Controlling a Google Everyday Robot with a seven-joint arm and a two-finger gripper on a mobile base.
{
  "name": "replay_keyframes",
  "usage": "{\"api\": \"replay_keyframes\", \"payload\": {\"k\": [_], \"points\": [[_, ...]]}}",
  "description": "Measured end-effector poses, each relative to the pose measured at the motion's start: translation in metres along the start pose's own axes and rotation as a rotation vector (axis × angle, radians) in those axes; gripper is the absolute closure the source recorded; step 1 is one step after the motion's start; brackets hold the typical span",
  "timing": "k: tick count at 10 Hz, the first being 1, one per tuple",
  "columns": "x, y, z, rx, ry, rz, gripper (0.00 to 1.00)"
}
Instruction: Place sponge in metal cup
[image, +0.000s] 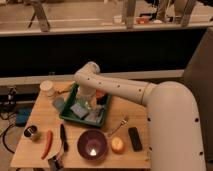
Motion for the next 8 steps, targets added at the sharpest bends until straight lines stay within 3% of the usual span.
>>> {"api": "replay_keyframes", "payload": {"k": [3,8], "points": [[-0.002,-0.006,0.020,-0.042,-0.018,0.080,0.20],[-0.007,-0.023,0.041,-0.067,-0.032,0.129,0.20]]}}
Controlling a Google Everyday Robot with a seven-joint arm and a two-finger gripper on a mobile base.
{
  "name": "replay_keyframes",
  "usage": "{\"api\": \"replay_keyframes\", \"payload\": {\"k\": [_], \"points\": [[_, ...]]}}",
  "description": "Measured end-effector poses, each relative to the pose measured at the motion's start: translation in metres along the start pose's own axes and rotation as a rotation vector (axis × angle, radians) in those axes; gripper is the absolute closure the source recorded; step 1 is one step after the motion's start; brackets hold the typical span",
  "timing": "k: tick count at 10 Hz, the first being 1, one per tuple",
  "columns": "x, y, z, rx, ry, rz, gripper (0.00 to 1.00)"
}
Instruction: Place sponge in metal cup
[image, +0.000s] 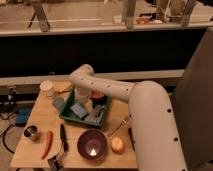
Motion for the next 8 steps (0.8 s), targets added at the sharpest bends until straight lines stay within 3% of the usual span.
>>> {"api": "replay_keyframes", "payload": {"k": [4,7,8], "points": [[0.000,-0.003,0.016,-0.012,-0.020,0.061,0.20],[-0.004,-0.005,0.020,-0.036,0.002,0.103,0.20],[-0.007,-0.007,0.022,-0.042,-0.002,0.103,0.25]]}}
